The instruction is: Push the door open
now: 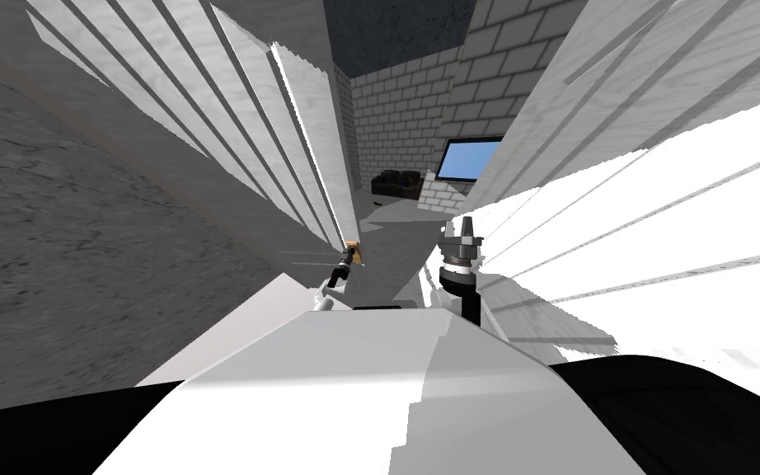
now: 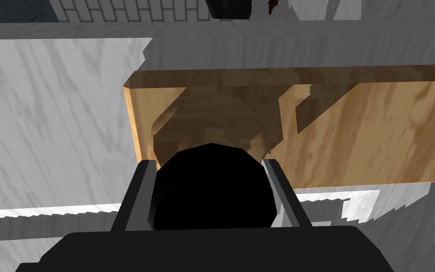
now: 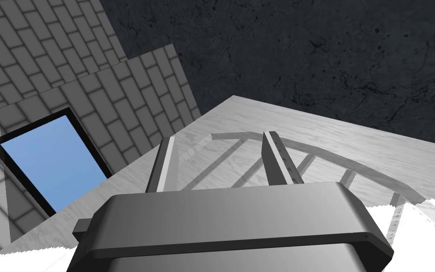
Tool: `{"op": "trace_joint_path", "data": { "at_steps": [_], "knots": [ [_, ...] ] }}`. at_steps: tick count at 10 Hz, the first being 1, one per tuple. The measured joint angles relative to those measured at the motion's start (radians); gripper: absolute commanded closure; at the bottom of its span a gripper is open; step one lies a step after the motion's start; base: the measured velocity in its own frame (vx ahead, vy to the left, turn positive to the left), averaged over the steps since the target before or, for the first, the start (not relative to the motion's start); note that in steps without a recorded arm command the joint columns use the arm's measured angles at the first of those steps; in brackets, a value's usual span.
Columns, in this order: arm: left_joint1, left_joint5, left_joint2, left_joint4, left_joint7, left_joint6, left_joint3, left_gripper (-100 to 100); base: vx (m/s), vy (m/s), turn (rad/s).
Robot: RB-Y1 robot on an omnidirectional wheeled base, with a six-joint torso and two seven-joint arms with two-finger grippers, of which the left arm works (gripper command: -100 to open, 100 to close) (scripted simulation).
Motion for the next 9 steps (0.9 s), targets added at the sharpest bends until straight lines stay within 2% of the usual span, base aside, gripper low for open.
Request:
{"op": "trace_joint_path", "data": {
  "at_steps": [1, 2, 6, 9],
  "knots": [
    [-0.009, 0.0, -0.007, 0.018, -0.006, -0.005, 0.015, 100, 0.127, -0.121, 0.058],
    [-0.015, 0.003, -0.004, 0.029, -0.006, -0.009, 0.027, 100, 0.133, -0.118, 0.073],
    [-0.026, 0.007, -0.019, 0.029, -0.018, 0.004, 0.08, 100, 0.145, -0.116, 0.07],
    [-0.041, 0.01, -0.028, 0.051, -0.025, -0.005, 0.117, 100, 0.118, -0.086, 0.055]
  ]
}}
